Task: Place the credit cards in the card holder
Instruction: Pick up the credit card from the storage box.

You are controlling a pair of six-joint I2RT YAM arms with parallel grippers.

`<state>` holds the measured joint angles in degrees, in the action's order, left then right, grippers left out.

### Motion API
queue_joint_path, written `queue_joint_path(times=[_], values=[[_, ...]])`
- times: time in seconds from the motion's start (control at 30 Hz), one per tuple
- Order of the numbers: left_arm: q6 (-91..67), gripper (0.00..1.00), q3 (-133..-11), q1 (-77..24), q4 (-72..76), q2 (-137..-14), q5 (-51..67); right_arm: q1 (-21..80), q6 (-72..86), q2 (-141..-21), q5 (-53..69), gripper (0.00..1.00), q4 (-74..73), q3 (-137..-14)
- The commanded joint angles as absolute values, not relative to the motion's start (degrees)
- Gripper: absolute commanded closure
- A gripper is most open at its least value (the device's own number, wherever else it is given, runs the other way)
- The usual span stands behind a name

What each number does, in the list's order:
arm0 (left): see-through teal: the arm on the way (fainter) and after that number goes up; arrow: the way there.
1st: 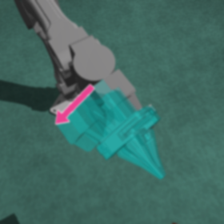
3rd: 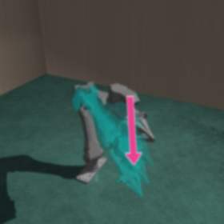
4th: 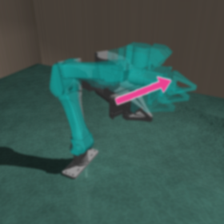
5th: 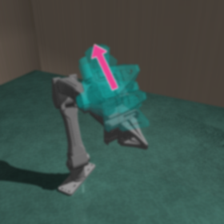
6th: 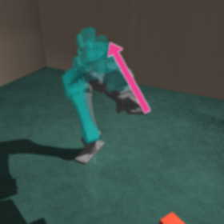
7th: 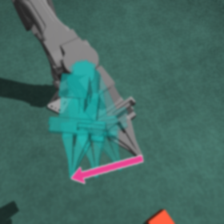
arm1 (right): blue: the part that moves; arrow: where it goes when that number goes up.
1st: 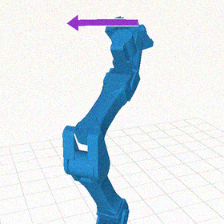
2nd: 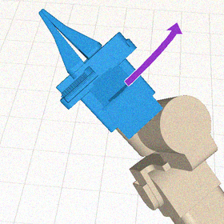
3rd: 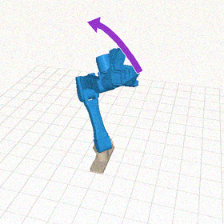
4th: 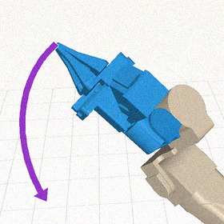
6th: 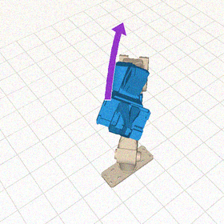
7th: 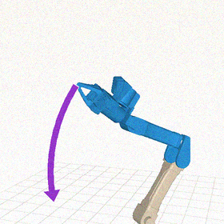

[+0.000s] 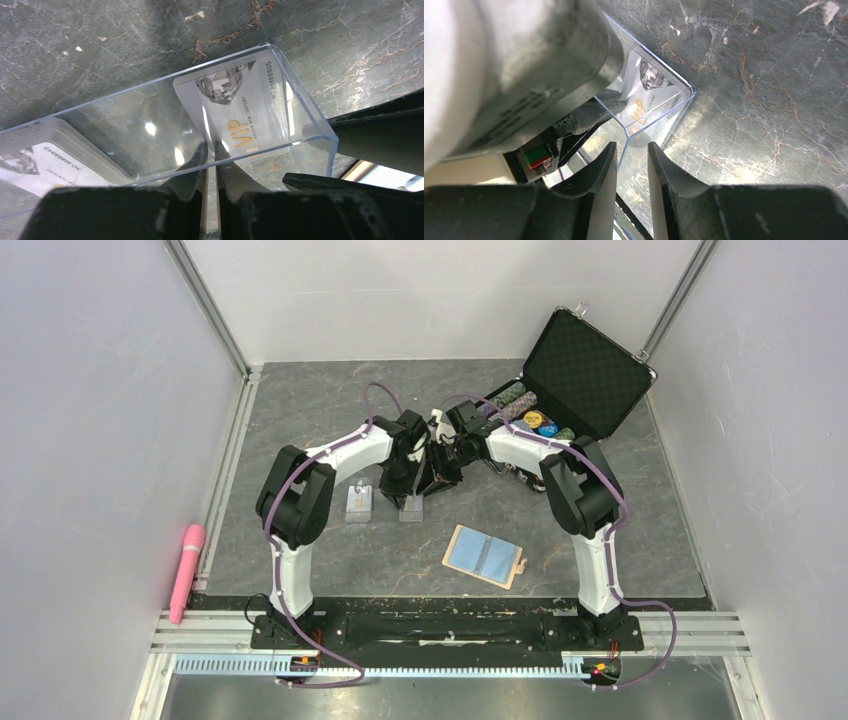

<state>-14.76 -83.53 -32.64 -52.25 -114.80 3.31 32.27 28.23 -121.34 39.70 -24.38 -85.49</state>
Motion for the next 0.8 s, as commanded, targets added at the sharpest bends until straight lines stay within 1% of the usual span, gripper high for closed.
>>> queue_joint_path(times=[0.0,0.17,0.47,0.67,0.77], values=[[-14.9,0.88,-85.8,-33.9,-47.4,-112.7,9.9,33.2,26.3,-120.3,40.4,0.74,-23.6,-84.9],[-17.2,0.91,-84.2,-33.4,-44.5,-110.2,12.3,33.2,26.0,-120.3,40.4,0.75,-24.0,-85.1],[-19.7,0.91,-82.0,-32.8,-42.1,-106.8,13.6,33.1,25.3,-120.2,40.3,0.75,-24.7,-85.2],[-23.2,0.89,-78.6,-31.7,-37.6,-105.3,17.2,33.1,25.0,-120.0,40.2,0.75,-24.9,-84.9],[-25.1,0.84,-76.4,-31.0,-34.6,-105.5,19.4,33.2,24.7,-119.7,40.2,0.75,-25.0,-84.6]])
